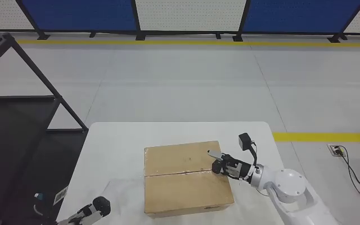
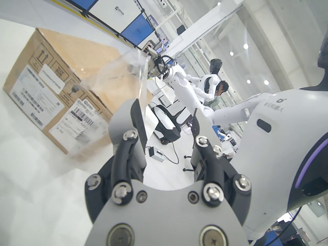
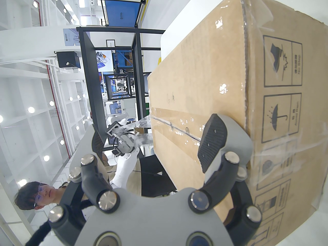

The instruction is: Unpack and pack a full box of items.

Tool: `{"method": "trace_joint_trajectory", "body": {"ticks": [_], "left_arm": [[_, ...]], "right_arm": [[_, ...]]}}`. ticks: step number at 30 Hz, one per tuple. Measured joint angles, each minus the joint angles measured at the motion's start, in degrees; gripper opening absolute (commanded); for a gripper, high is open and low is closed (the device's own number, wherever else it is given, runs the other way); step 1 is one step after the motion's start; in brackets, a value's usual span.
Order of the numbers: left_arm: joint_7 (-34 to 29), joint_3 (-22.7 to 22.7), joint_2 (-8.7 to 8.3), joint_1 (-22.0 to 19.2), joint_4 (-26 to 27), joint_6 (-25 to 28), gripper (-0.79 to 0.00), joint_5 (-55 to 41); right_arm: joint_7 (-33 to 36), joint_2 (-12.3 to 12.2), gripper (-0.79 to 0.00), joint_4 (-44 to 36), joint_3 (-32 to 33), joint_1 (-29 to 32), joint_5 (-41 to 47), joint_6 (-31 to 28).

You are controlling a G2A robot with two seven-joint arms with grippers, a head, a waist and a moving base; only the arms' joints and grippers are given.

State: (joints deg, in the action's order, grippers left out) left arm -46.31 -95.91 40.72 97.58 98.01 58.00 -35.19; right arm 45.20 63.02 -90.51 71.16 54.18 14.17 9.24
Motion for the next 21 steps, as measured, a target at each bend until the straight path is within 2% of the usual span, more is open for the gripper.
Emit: {"method": "trace_joint_trajectory", "body": {"ticks": [7,11,15,16,18,21], "left_arm": [[0.0,-0.2,-0.46,0.6,0.4,0.0,-0.391,-2.1],[0.0,-0.2,-0.46,0.6,0.4,0.0,-0.345,-2.1],[0.0,-0.2,-0.46,0.6,0.4,0.0,-0.363,-2.1],[0.0,-0.2,-0.46,0.6,0.4,0.0,-0.332,-2.1],[0.0,-0.2,-0.46,0.6,0.4,0.0,0.000,-2.1],[0.0,-2.5,-0.10,3.1,-2.2,0.0,0.000,-5.0]], "right_arm": [[0.0,0.0,0.000,0.0,0.0,0.0,0.0,0.0],[0.0,0.0,0.000,0.0,0.0,0.0,0.0,0.0],[0.0,0.0,0.000,0.0,0.0,0.0,0.0,0.0],[0.0,0.0,0.000,0.0,0.0,0.0,0.0,0.0],[0.0,0.0,0.000,0.0,0.0,0.0,0.0,0.0],[0.0,0.0,0.000,0.0,0.0,0.0,0.0,0.0]]}}
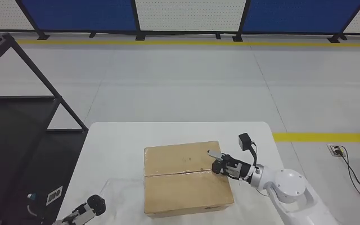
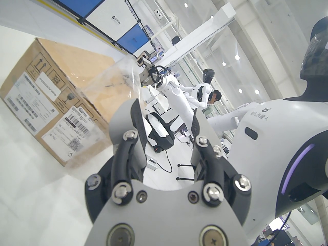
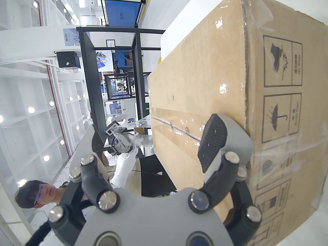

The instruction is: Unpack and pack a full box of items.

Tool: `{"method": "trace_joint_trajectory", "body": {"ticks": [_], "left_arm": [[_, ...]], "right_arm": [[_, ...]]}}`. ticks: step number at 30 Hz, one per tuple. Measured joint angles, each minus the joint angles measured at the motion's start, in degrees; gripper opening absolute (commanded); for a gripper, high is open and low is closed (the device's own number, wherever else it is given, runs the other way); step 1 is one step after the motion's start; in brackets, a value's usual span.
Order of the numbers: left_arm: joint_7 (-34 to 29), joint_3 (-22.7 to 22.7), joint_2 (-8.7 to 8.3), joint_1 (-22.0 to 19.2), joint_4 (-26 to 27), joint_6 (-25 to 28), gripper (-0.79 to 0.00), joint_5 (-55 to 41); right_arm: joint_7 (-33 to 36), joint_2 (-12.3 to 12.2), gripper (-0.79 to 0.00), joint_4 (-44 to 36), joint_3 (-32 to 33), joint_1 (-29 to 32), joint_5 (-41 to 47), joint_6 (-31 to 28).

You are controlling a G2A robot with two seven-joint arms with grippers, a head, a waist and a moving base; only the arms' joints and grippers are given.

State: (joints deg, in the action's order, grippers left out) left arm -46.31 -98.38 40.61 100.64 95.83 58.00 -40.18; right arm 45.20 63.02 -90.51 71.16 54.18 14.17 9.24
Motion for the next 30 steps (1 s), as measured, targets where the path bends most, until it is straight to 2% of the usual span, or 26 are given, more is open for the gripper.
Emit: {"method": "trace_joint_trajectory", "body": {"ticks": [1,4,22,25,30], "left_arm": [[0.0,-1.1,0.04,1.5,-1.2,0.0,0.000,-3.5],[0.0,-1.4,0.02,2.0,-1.5,0.0,0.000,-7.9],[0.1,-1.3,0.04,1.9,-1.4,-0.1,0.000,-7.7],[1.8,-1.5,0.33,1.4,-1.1,-2.0,0.000,-9.8],[-1.3,-0.2,0.79,1.9,0.6,-3.4,0.000,-9.5]], "right_arm": [[0.0,0.0,0.000,0.0,0.0,0.0,0.0,0.0],[0.0,0.0,0.000,0.0,0.0,0.0,0.0,0.0],[0.0,0.0,0.000,0.0,0.0,0.0,0.0,0.0],[0.0,0.0,0.000,0.0,0.0,0.0,0.0,0.0],[0.0,0.0,0.000,0.0,0.0,0.0,0.0,0.0]]}}
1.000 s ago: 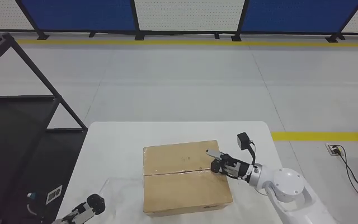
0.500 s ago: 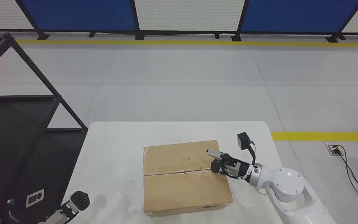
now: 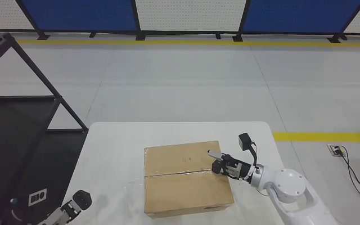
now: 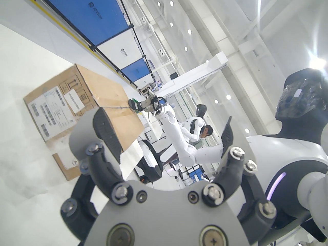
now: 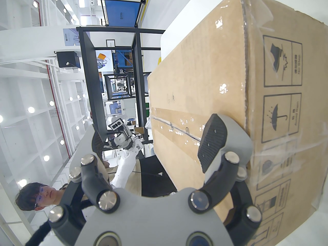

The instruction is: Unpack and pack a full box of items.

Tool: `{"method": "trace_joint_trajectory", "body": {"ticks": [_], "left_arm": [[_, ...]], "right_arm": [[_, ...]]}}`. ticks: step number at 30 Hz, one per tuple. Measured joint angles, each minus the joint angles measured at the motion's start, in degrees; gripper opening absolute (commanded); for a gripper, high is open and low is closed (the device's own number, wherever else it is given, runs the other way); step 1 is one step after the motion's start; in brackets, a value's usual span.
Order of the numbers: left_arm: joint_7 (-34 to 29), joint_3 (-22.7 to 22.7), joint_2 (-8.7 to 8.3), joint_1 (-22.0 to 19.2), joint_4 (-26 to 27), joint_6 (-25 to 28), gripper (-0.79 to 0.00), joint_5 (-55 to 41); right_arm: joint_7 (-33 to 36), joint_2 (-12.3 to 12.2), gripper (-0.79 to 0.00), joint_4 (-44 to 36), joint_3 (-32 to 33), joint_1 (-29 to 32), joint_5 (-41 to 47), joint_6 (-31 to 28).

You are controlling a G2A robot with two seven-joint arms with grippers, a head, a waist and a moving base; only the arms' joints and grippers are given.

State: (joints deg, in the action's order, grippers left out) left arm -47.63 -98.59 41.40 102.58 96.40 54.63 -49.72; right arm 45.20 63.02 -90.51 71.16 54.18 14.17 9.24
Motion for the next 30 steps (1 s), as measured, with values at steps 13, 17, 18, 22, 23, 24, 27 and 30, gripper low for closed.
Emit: {"method": "trace_joint_trajectory", "body": {"ticks": [13,17,18,22,23,24,27,30], "left_arm": [[-6.6,9.2,1.57,0.0,-0.5,-6.3,0.000,-1.1],[-5.2,12.6,2.30,-2.1,-1.9,-9.5,0.000,0.7],[-4.6,13.4,2.49,-2.5,-2.1,-10.3,0.000,0.7],[-3.5,14.1,2.70,-3.0,-2.4,-11.3,0.000,0.4],[-3.5,14.1,2.69,-3.0,-2.4,-11.3,0.000,0.4],[-3.5,14.1,2.69,-3.0,-2.3,-11.3,0.000,0.5],[-3.6,14.1,2.69,-3.0,-2.3,-11.3,0.000,0.5],[-3.6,14.1,2.69,-3.0,-2.3,-11.3,0.000,0.5]], "right_arm": [[0.0,0.0,0.000,0.0,0.0,0.0,0.0,0.0],[0.0,0.0,0.000,0.0,0.0,0.0,0.0,0.0],[0.0,0.0,0.000,0.0,0.0,0.0,0.0,0.0],[0.0,0.0,0.000,0.0,0.0,0.0,0.0,0.0],[0.0,0.0,0.000,0.0,0.0,0.0,0.0,0.0],[0.0,0.0,0.000,0.0,0.0,0.0,0.0,0.0],[0.0,0.0,0.000,0.0,0.0,0.0,0.0,0.0],[0.0,0.0,0.000,0.0,0.0,0.0,0.0,0.0]]}}
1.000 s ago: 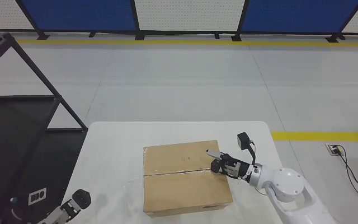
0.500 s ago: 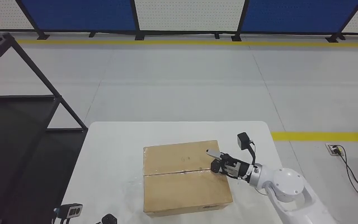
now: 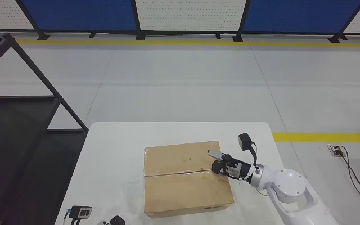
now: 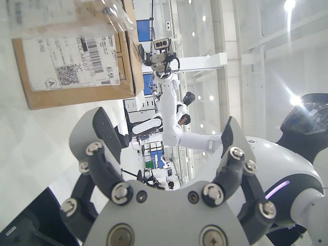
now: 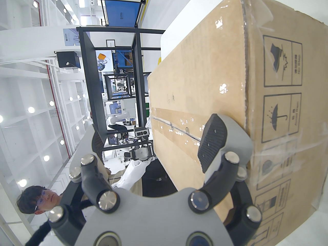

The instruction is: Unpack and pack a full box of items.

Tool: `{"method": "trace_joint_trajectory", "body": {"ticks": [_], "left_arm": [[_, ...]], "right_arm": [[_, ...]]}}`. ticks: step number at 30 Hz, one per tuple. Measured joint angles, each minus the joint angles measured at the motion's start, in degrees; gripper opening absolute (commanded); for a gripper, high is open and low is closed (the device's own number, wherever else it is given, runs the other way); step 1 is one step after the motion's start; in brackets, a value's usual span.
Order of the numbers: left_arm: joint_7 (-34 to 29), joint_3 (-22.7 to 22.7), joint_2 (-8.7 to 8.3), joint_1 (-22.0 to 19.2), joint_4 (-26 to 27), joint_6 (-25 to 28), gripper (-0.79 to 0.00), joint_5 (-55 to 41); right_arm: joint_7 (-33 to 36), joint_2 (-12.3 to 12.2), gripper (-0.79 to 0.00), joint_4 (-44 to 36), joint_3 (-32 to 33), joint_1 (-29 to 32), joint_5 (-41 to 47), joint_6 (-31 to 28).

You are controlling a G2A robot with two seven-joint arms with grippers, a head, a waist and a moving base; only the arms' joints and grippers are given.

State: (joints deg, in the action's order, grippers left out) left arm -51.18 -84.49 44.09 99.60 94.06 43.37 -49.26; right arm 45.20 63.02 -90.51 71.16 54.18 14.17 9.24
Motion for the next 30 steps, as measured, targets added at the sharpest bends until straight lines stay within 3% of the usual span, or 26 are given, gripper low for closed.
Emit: {"method": "trace_joint_trajectory", "body": {"ticks": [9,13,18,21,28,30], "left_arm": [[8.5,2.2,1.27,0.4,0.6,0.5,0.000,9.6],[11.3,3.2,2.06,1.1,-0.9,5.1,0.000,11.6],[17.2,0.5,2.68,2.6,-3.7,11.9,0.000,14.9],[24.3,-3.2,3.20,4.1,-4.3,13.9,0.000,21.7],[46.0,-8.9,5.76,9.6,1.4,14.6,0.000,40.9],[46.9,-8.9,5.81,9.7,1.5,14.6,0.000,41.3]], "right_arm": [[0.0,0.0,0.000,0.0,0.0,0.0,0.0,0.0],[0.0,0.0,0.000,0.0,0.0,0.0,0.0,0.0],[0.0,0.0,0.000,0.0,0.0,0.0,0.0,0.0],[0.0,0.0,0.000,0.0,0.0,0.0,0.0,0.0],[0.0,0.0,0.000,0.0,0.0,0.0,0.0,0.0],[0.0,0.0,0.000,0.0,0.0,0.0,0.0,0.0]]}}
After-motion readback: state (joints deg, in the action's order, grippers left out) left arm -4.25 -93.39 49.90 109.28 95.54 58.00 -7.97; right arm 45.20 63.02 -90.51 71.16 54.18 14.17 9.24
